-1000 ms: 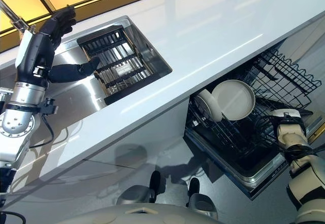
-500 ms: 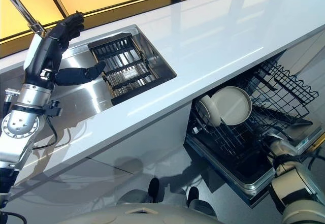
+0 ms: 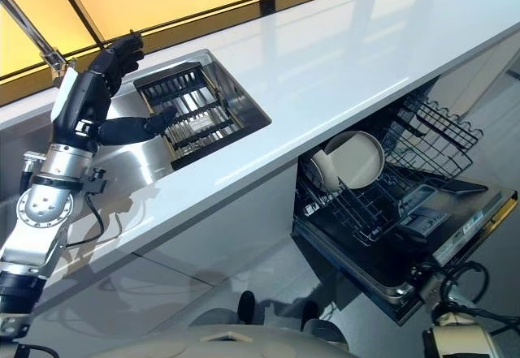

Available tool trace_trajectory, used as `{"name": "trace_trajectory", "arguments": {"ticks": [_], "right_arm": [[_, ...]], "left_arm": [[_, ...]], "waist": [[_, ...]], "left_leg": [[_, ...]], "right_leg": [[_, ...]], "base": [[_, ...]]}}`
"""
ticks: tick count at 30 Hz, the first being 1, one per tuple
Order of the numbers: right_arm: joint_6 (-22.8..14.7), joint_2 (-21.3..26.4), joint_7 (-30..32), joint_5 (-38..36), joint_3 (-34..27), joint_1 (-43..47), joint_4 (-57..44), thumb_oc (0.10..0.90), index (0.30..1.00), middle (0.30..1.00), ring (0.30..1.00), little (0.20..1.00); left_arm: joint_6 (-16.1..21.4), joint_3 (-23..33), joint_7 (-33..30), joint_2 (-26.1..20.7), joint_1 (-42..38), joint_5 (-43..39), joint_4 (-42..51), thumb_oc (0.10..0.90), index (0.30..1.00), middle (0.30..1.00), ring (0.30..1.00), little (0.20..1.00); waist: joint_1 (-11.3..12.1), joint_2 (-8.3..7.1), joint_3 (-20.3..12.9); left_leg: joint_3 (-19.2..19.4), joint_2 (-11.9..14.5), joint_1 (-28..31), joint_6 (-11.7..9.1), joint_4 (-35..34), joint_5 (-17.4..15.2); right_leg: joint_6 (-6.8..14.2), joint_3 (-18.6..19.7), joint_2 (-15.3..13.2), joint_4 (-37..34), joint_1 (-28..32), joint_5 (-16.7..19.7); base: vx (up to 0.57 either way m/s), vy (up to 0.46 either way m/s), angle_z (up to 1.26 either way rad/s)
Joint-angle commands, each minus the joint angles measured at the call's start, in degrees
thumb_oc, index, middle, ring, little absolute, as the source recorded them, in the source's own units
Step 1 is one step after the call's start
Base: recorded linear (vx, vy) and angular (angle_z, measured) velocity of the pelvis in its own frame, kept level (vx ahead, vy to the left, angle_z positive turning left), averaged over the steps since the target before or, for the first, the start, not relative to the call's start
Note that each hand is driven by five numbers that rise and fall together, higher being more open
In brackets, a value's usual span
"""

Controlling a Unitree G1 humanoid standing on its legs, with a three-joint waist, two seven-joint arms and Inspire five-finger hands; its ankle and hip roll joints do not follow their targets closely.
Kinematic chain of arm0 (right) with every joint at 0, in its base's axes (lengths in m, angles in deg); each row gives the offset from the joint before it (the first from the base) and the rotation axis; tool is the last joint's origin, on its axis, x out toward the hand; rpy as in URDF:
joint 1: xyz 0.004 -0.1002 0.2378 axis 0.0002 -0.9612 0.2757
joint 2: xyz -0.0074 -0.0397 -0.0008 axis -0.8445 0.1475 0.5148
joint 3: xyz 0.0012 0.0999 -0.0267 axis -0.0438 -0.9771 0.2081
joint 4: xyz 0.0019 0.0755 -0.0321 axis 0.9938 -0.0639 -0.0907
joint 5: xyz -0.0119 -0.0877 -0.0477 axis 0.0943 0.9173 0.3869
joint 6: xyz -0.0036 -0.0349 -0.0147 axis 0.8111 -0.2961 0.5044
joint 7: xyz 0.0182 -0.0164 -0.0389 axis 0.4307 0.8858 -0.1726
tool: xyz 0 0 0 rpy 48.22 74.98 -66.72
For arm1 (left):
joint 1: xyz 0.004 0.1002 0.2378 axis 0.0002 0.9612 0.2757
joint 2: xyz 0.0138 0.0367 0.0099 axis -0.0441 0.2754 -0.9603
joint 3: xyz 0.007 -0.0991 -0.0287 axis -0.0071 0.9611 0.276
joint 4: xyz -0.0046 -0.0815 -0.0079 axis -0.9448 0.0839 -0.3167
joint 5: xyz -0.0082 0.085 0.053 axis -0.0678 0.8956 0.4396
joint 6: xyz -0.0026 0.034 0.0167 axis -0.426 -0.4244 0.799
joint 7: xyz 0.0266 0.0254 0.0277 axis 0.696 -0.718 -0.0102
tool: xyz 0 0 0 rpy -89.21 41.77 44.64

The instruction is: Pick up plates and place into dishwasher.

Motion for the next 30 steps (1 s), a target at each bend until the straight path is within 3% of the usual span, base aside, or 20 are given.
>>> {"name": "trace_trajectory", "arguments": {"ticks": [1, 7, 17, 23, 27, 30], "right_arm": [[1.85, -4.71, -5.81, -8.64, 2.28, 7.64, -4.84, 0.8, 0.9, 0.9, 0.9, 0.9], [1.38, -4.9, -4.87, -11.7, 3.09, 9.9, -6.93, 0.8, 0.9, 0.9, 0.9, 0.9], [-3.48, -3.59, 0.73, -12.06, 4.32, 17.82, -7.62, 0.8, 0.9, 0.9, 0.9, 0.9], [-9.15, -3.29, 4.15, -11.12, 5.51, 22.74, -8.76, 0.8, 0.9, 0.9, 0.9, 0.9], [-13.94, -2.26, 9.19, -1.8, 7.07, 25.84, -8.41, 0.8, 0.9, 0.9, 0.9, 0.9], [-15.36, -0.96, 11.31, 3.96, 9.15, 27.42, -8.41, 0.8, 0.9, 0.9, 0.9, 0.9]], "left_arm": [[4.44, 4.72, -2.16, 0.76, -3.47, 0.73, 3.63, 0.8, 0.9, 0.9, 0.9, 0.9], [4.08, 3.94, -2.85, 0.64, -3.7, 0.9, 3.72, 0.8, 0.9, 0.9, 0.9, 0.9], [2.59, 1.59, -3.57, 0.43, -5.87, 1.09, 3.25, 0.8, 0.9, 0.9, 0.9, 0.9], [1.83, -0.08, -4.57, -0.04, -7.14, 1.0, 2.32, 0.8, 0.9, 0.9, 0.9, 0.9], [1.09, -1.04, -4.91, -0.15, -7.91, 0.96, 2.05, 0.8, 0.9, 0.9, 0.9, 0.9], [0.6, -1.64, -5.31, -0.46, -8.19, 0.84, 2.19, 0.8, 0.9, 0.9, 0.9, 0.9]], "waist": [[1.77, 0.65, -2.23], [1.93, 0.49, -2.38], [2.57, 0.76, -2.5], [2.97, 1.03, -2.73], [3.33, 1.14, -2.88], [3.53, 1.18, -2.92]], "left_leg": [[-0.89, -4.51, 0.68, 2.99, 0.41, -5.06], [-0.99, -4.57, 0.8, 3.06, 0.41, -5.02], [-1.62, -4.83, 1.18, 3.23, 0.41, -4.97], [-2.16, -5.01, 1.2, 3.17, 0.41, -4.87], [-2.62, -5.23, 1.19, 3.2, 0.41, -4.79], [-2.76, -5.27, 1.26, 3.15, 0.41, -4.74]], "right_leg": [[0.69, -0.52, -0.24, 0.56, 0.59, -1.56], [0.63, -0.45, -0.26, 0.56, 0.77, -1.52], [0.32, -0.57, -0.51, 0.56, 1.34, -1.42], [0.16, -0.84, -0.66, 0.56, 1.45, -1.38], [0.09, -0.91, -0.7, 0.56, 1.53, -1.39], [0.06, -1.0, -0.77, 0.56, 1.63, -1.37]], "base": [[0.0, 0.0, 0.0], [0.0, 0.0, 0.0], [0.0, 0.0, 0.0], [0.02, 0.012, 0.06], [0.02, 0.01, 0.07], [0.01, 0.001, 0.01]]}}
